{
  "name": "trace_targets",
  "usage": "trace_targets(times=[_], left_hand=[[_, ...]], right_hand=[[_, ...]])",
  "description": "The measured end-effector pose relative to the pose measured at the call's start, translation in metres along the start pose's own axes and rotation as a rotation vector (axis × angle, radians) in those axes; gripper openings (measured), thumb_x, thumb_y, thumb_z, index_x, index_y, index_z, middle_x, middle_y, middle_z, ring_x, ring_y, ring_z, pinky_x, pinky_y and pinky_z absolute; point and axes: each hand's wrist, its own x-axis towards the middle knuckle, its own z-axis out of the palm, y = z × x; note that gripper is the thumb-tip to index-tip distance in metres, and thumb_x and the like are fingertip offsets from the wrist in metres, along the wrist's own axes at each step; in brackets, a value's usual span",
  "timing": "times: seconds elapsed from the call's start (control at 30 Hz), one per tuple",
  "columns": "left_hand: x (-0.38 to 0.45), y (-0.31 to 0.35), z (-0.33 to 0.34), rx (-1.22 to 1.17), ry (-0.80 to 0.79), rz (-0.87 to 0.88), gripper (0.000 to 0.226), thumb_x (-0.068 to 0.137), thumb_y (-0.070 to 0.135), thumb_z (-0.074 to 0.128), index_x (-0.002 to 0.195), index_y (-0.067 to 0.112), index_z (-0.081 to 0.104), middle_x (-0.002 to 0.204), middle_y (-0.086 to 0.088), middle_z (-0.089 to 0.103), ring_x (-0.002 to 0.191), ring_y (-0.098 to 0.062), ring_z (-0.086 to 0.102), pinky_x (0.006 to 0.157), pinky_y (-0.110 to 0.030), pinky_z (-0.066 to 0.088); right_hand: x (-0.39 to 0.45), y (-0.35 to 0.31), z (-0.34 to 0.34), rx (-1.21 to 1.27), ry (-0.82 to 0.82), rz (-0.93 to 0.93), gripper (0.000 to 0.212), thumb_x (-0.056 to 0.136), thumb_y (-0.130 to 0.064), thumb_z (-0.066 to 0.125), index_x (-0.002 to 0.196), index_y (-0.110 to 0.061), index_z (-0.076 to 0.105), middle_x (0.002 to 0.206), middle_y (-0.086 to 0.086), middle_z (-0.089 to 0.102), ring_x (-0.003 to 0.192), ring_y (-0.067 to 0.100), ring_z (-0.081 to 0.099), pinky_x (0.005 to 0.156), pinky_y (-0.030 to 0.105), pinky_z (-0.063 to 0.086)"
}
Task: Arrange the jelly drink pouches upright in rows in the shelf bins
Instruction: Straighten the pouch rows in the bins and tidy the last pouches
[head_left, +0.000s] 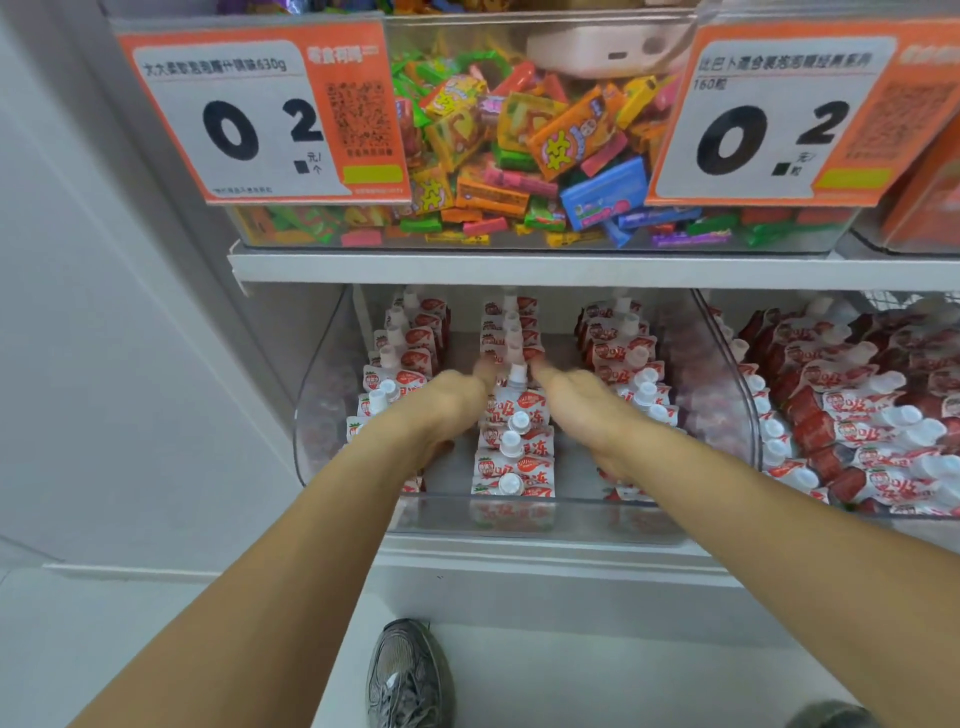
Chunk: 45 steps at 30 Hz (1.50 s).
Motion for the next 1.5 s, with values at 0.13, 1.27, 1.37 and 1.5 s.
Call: trace_targets(times=[0.13,1.27,1.37,1.5], left_hand=[[0.029,0.025,0.007,-0.262,0.060,0.134,0.044,0.105,0.038,0.022,0.110,0.011,0.057,0.107,-0.009,0.064,0.095,-0.024,0.063,0.089,-0.035,0.050],[0.048,0.030,0.010,-0.210,0.026,0.161,0.062,0.099,0.054,0.025,0.135,0.009,0.049,0.133,-0.011,0.057,0.115,-0.024,0.058,0.098,-0.029,0.047],[0.022,0.010,-0.002,0.143,-0.048,0.183,0.041,0.103,0.030,0.035,0.126,0.003,0.056,0.118,-0.013,0.062,0.102,-0.029,0.059,0.084,-0.033,0.049],[-0.005,-0.010,0.003,0.122,-0.228,0.037,0.041,0.094,0.049,0.046,0.115,0.017,0.062,0.111,-0.005,0.068,0.094,-0.027,0.067,0.076,-0.035,0.055]], right_hand=[[0.046,-0.005,0.003,0.177,0.199,-0.119,0.059,0.101,-0.048,0.026,0.152,-0.019,0.030,0.156,0.008,0.036,0.139,0.028,0.039,0.114,0.047,0.032],[0.068,-0.016,0.001,0.429,0.137,-0.006,0.035,0.105,-0.029,0.038,0.102,-0.010,0.068,0.076,0.000,0.071,0.062,0.011,0.065,0.061,0.027,0.054],[0.048,-0.003,0.000,0.185,0.118,-0.051,0.031,0.098,-0.027,0.039,0.104,-0.007,0.063,0.096,0.005,0.069,0.091,0.019,0.065,0.086,0.029,0.055],[0.026,0.005,0.011,0.222,-0.046,0.070,0.050,0.089,-0.046,0.045,0.119,-0.010,0.064,0.119,0.009,0.068,0.114,0.028,0.060,0.106,0.047,0.043]])
